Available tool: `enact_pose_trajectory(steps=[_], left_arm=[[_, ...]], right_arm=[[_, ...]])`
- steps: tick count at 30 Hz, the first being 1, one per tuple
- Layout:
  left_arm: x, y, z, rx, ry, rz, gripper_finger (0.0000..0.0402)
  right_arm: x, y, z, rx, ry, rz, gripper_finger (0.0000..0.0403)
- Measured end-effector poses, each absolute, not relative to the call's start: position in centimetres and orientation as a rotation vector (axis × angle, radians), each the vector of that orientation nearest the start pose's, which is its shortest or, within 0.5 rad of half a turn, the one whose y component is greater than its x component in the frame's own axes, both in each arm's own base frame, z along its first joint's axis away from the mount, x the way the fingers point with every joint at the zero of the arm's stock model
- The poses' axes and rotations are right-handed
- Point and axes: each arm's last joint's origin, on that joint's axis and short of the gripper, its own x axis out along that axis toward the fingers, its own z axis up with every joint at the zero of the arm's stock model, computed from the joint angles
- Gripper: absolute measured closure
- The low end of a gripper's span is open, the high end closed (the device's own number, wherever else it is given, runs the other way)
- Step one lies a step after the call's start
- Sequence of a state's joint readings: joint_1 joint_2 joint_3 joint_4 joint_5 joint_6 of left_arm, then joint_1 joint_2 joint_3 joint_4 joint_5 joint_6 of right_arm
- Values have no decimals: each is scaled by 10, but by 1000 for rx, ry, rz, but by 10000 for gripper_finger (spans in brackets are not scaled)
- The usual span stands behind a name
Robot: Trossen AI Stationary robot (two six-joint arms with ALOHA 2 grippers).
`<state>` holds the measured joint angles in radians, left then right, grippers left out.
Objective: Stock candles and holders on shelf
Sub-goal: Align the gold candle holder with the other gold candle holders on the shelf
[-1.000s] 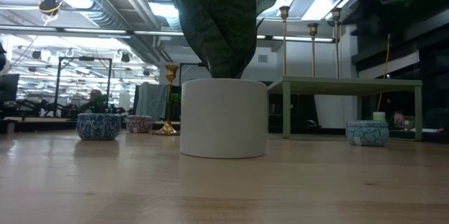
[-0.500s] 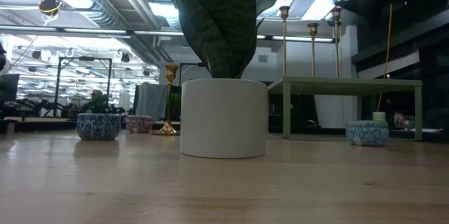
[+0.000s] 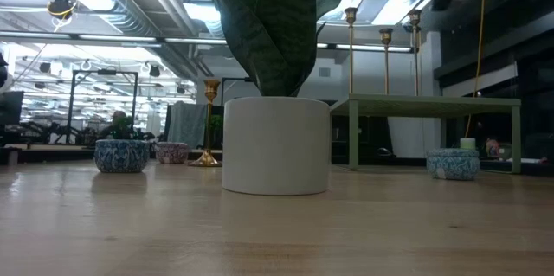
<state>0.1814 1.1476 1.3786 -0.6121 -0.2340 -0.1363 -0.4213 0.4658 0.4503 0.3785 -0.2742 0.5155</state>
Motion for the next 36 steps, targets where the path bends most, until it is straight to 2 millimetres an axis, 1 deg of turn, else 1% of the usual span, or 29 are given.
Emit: enact_pose_trajectory(steps=[7, 12, 14, 19, 21, 25, 27, 29, 32, 36], left_arm=[[233, 48, 413, -143, 416, 384, 258], [243, 49, 395, -145, 552, 359, 258], [245, 49, 388, -119, 618, 350, 258], [251, 51, 371, -104, 760, 362, 258], [248, 50, 365, -118, 829, 353, 258], [236, 50, 356, -143, 981, 359, 259], [231, 52, 354, -165, 1018, 387, 259], [231, 54, 353, -183, 1011, 404, 259], [232, 58, 336, -200, 1025, 419, 259], [234, 65, 303, -255, 1045, 474, 258]], right_arm=[[130, -41, 307, 417, -329, -18, 178], [143, -41, 300, 440, -267, -8, 178], [147, -42, 297, 447, -245, -10, 178], [153, -44, 292, 456, -209, -20, 178], [155, -45, 291, 459, -201, -22, 178], [157, -46, 288, 460, -186, -27, 178], [158, -46, 287, 444, -177, -30, 178], [159, -46, 287, 428, -175, -32, 178], [158, -46, 287, 397, -174, -35, 178], [159, -46, 287, 389, -171, -37, 178]])
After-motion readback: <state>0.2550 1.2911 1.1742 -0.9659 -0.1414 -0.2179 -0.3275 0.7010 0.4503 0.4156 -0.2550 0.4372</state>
